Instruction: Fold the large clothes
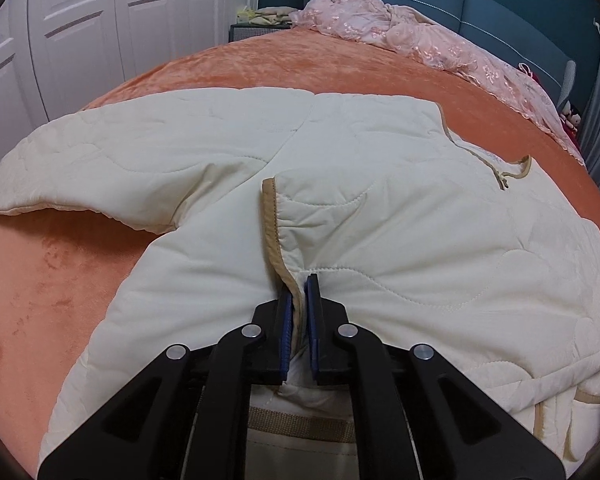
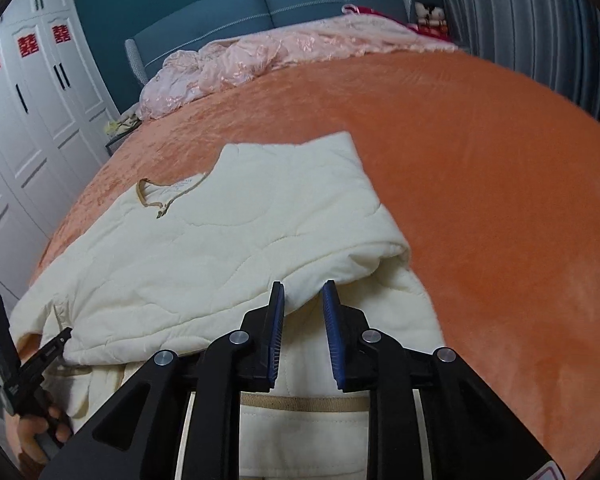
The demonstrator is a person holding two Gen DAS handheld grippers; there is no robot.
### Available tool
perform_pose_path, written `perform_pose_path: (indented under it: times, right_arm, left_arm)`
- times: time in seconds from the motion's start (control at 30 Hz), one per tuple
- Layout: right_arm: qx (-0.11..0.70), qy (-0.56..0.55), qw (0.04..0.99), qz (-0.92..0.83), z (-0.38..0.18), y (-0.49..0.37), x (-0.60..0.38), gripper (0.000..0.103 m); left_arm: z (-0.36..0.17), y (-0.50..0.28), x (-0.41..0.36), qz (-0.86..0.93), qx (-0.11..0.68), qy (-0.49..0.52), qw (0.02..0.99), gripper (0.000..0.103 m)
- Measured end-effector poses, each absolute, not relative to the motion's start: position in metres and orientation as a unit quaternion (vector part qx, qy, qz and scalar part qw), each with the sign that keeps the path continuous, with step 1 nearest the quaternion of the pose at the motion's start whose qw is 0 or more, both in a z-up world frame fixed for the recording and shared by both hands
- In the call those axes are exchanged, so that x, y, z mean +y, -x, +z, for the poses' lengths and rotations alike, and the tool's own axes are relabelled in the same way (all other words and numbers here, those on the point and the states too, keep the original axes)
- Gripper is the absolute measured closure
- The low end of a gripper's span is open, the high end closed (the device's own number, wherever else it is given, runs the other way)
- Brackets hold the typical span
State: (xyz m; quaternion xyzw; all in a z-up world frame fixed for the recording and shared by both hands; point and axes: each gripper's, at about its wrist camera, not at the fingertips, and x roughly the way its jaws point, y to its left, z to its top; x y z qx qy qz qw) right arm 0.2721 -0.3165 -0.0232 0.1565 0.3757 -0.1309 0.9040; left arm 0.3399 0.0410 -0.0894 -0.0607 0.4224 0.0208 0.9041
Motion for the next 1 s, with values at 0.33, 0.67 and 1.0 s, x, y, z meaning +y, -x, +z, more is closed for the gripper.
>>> perform_pose_path:
  times: [0.33,0.67,1.0]
  right_arm:
    - [0.436,-0.113,0.892,-0.033,-0.044,-0.325,-0.24,0.087]
    - [0.436,-0.119,0.891,-0.038,-0.087,-0.321,-0.234,0.087]
    - [0.42,-0.094,0.901,-0.053,-0.092,-0.322,-0.224,0.088]
  left_arm:
    - [-0.092,-0.338,0.034,0.029,0.414,0.041,0.909,0.097]
    - [-0.096,-0.337,0.029,0.036,0.402,0.027,0.914,0.096]
    - [-0.1,-0.336,0.027,0.038,0.392,0.024,0.919,0.096]
